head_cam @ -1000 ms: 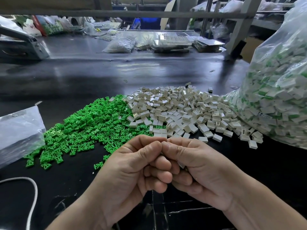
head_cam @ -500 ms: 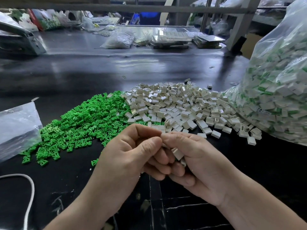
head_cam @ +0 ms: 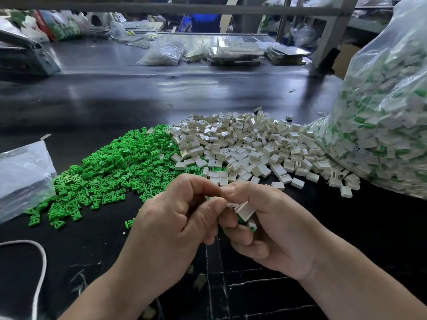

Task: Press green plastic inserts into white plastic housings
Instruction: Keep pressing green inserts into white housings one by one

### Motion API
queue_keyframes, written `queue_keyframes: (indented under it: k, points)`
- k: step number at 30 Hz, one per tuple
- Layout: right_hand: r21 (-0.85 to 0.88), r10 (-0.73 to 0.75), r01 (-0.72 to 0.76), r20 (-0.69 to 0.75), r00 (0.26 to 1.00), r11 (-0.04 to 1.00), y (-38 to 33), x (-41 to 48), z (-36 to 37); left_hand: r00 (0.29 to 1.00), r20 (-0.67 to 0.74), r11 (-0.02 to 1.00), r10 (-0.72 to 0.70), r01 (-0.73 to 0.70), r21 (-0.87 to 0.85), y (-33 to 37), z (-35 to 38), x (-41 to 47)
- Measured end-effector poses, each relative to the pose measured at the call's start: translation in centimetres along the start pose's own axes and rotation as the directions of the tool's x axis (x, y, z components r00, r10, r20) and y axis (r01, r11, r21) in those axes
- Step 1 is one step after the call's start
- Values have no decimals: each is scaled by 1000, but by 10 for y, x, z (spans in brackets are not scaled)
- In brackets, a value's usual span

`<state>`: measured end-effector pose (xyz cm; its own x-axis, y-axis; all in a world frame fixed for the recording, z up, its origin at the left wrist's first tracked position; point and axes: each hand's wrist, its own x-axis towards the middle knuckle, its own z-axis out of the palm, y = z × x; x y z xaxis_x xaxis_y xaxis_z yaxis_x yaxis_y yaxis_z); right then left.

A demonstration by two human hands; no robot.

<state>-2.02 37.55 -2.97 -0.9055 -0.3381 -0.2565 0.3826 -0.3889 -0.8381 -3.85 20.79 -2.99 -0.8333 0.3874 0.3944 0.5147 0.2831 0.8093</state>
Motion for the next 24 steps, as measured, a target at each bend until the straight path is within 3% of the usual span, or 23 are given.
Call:
queue_keyframes:
  k: [4, 7, 9, 11, 13, 14, 15, 16, 17, 19, 21, 24]
  points:
    - [139, -57, 49, 58, 997, 989, -5, 2, -7, 997, -73, 993, 26, -17, 114, -3, -4, 2]
    - [336, -203, 160, 98, 974, 928, -14, 0, -16, 994, -100, 964, -39, 63, 258, -14, -14, 7]
    - [353, -224, 191, 56, 973, 916, -17, 0, -19, 994, -52, 920, -93, 106, 378, -21, -17, 7]
    - [255, -186, 186, -25, 982, 949, -17, 1, -20, 992, 34, 838, -119, 82, 539, -24, -13, 6]
    - [-58, -175, 169, -137, 975, 984, -14, 1, -19, 989, 76, 758, -127, 47, 651, -26, -7, 3]
    - [-341, -217, 143, -190, 957, 929, -11, 0, -17, 989, 79, 728, -128, 39, 685, -26, -6, 2]
    - [-637, -292, 88, -223, 930, 766, -7, 0, -15, 989, 77, 707, -123, 33, 706, -27, -4, 2]
    - [-851, -368, 15, -211, 905, 525, -2, 1, -14, 990, 78, 694, -115, 24, 720, -27, -4, 3]
    - [-956, -413, -50, -172, 894, 289, 4, 2, -12, 990, 87, 686, -109, 12, 728, -28, -3, 3]
    - [-990, -397, -142, -126, 909, -12, 13, 6, -7, 986, 124, 669, -108, -21, 743, -30, 0, 5]
    - [-977, -383, -163, -99, 919, -140, 20, 10, -6, 983, 162, 671, -88, -62, 739, -31, 3, 6]
    - [-980, -416, -145, -77, 906, -134, 23, 13, -10, 980, 195, 692, -33, -118, 712, -32, 8, 10]
